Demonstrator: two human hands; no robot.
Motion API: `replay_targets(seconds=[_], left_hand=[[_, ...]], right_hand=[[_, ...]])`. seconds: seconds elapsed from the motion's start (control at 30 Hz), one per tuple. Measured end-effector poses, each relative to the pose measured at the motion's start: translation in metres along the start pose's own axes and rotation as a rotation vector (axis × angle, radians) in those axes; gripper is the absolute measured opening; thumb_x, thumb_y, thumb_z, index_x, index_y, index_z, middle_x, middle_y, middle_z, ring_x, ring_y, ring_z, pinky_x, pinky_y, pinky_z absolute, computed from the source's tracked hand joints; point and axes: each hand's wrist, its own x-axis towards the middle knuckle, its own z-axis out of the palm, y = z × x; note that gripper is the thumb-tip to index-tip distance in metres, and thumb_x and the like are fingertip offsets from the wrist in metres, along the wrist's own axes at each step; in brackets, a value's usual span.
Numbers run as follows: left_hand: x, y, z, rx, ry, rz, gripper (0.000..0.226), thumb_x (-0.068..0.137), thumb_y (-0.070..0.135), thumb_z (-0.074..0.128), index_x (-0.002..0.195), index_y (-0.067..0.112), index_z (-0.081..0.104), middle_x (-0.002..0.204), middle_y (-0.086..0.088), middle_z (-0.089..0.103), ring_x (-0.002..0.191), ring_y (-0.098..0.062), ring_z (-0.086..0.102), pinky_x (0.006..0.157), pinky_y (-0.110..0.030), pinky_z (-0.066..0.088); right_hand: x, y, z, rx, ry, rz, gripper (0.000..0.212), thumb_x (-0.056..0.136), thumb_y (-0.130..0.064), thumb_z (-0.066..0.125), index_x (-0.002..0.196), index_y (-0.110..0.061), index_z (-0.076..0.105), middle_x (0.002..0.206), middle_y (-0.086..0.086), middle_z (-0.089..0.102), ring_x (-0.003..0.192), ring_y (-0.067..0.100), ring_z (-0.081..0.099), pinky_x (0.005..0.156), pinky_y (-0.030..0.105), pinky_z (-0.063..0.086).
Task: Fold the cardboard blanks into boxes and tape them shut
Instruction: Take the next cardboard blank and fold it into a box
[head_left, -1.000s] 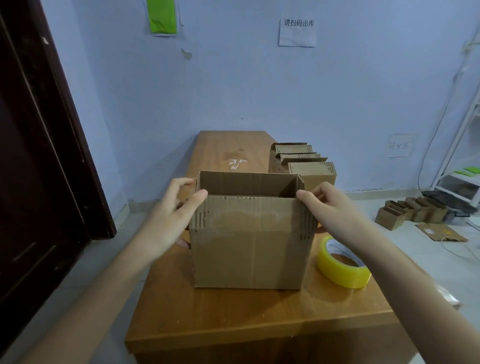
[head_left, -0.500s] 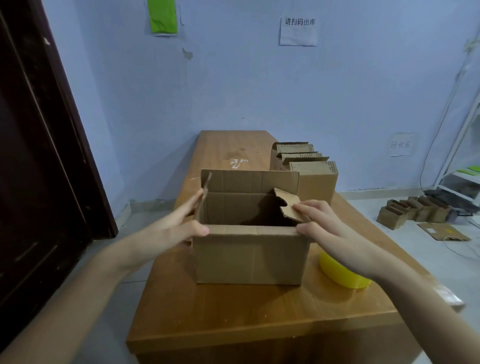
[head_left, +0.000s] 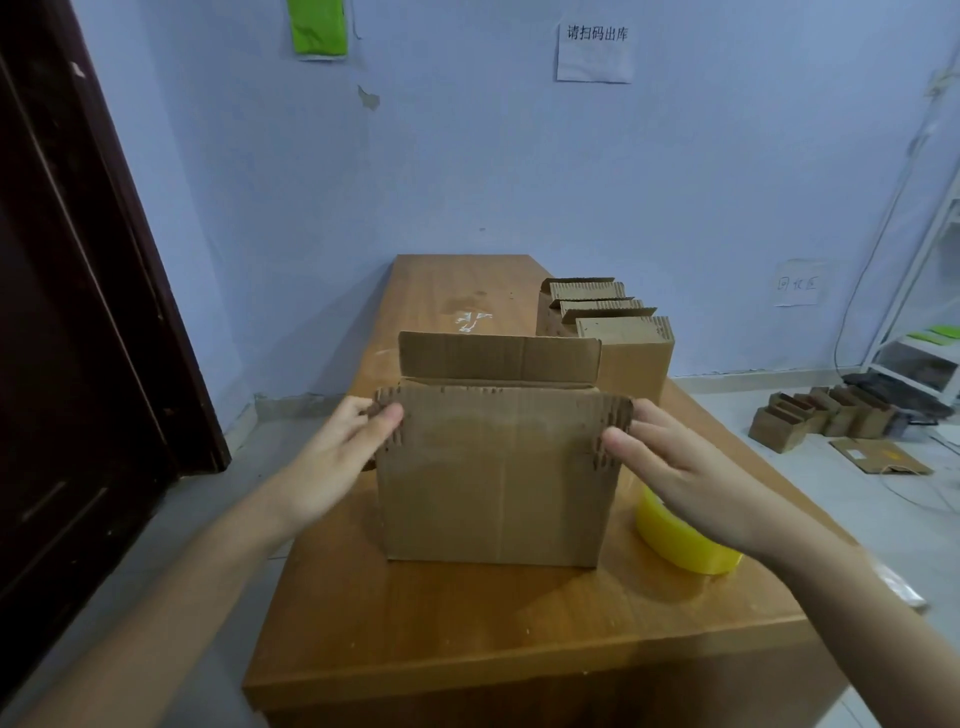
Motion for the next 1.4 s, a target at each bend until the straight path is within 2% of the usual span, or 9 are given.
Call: replay_targets(seconds=[0.17,0.27,0.4,0.5,0.67,0.77,0.9,1.23,1.4], left_hand=[[0.017,-0.01,0.001,0.062,0.207,0.07,0.027,0.095,0.033,0.047,0.113,0.02,0.062,0.117,0.009,0.053,0.106,-0.002,0.053,0.083,-0.013,0.042],[0.022,-0.015,0.0,-0.006,0.258,0.083,0.038,0.092,0.027,0.056,0.129,0.033,0.048,0.117,0.013,0.054,0.102,-0.005,0.057,0.082,-0.022,0.048],[0.027,-0.011,-0.002,-0.04,0.223,0.054,0.051,0.091,0.022,0.059,0.135,0.04,0.039,0.111,0.012,0.052,0.096,-0.007,0.057,0.071,-0.018,0.047],[0.03,-0.009,-0.005,-0.029,0.175,0.017,0.06,0.09,0.024,0.061,0.139,0.042,0.033,0.114,0.006,0.052,0.099,-0.012,0.058,0.086,-0.031,0.051],[0.028,-0.008,-0.006,-0.029,0.163,0.032,0.08,0.085,0.021,0.066,0.142,0.05,0.018,0.107,-0.001,0.054,0.092,-0.014,0.063,0.083,-0.035,0.054],[0.023,-0.009,-0.006,0.01,0.112,0.1,0.062,0.087,0.023,0.063,0.132,0.054,0.034,0.111,0.001,0.051,0.093,-0.016,0.064,0.075,-0.029,0.055],[0.021,-0.009,0.001,0.116,0.054,0.118,0.025,0.091,0.031,0.054,0.112,0.042,0.062,0.116,0.002,0.047,0.102,-0.012,0.053,0.084,-0.026,0.048],[0.028,-0.001,0.014,0.158,0.253,0.114,0.02,0.09,0.027,0.059,0.105,0.022,0.071,0.108,-0.004,0.053,0.078,-0.009,0.057,0.054,-0.015,0.051],[0.03,-0.003,0.015,0.109,0.292,0.096,0.015,0.088,0.026,0.063,0.099,0.025,0.073,0.108,-0.005,0.055,0.086,-0.017,0.059,0.061,-0.026,0.055]], right_hand=[[0.016,0.012,0.007,0.043,0.218,-0.043,0.015,0.09,-0.036,0.055,0.097,-0.024,0.062,0.101,-0.012,0.053,0.092,0.004,0.057,0.074,0.016,0.049],[0.021,0.018,0.009,0.114,0.255,0.018,0.036,0.088,-0.03,0.062,0.121,-0.026,0.048,0.112,-0.014,0.052,0.097,0.005,0.056,0.068,0.013,0.05],[0.028,0.019,0.001,0.158,0.16,0.028,0.075,0.088,-0.025,0.065,0.147,-0.032,0.021,0.138,-0.013,0.035,0.12,0.004,0.044,0.092,0.019,0.042],[0.038,0.018,-0.007,0.168,0.071,-0.043,0.088,0.087,-0.017,0.066,0.151,-0.032,0.008,0.151,-0.013,0.026,0.132,-0.001,0.03,0.102,0.023,0.034],[0.037,0.022,-0.01,0.175,0.122,-0.089,0.071,0.085,-0.015,0.067,0.141,-0.038,0.031,0.132,-0.012,0.047,0.126,0.004,0.044,0.107,0.032,0.039],[0.03,0.024,-0.01,0.073,0.121,-0.144,0.03,0.089,-0.019,0.061,0.114,-0.035,0.058,0.121,-0.017,0.048,0.115,-0.004,0.047,0.102,0.024,0.04],[0.02,0.025,-0.004,0.037,0.224,-0.15,0.016,0.093,-0.017,0.055,0.103,-0.023,0.066,0.113,-0.012,0.051,0.106,-0.006,0.049,0.086,0.006,0.041],[0.01,0.026,-0.017,-0.077,0.185,-0.067,0.036,0.101,-0.037,0.034,0.129,-0.027,0.054,0.13,-0.012,0.047,0.121,0.001,0.042,0.102,0.021,0.034],[-0.011,0.058,-0.042,-0.328,0.068,0.156,0.065,0.086,-0.056,0.052,0.143,-0.032,0.034,0.146,-0.007,0.036,0.136,0.014,0.03,0.11,0.036,0.029]])
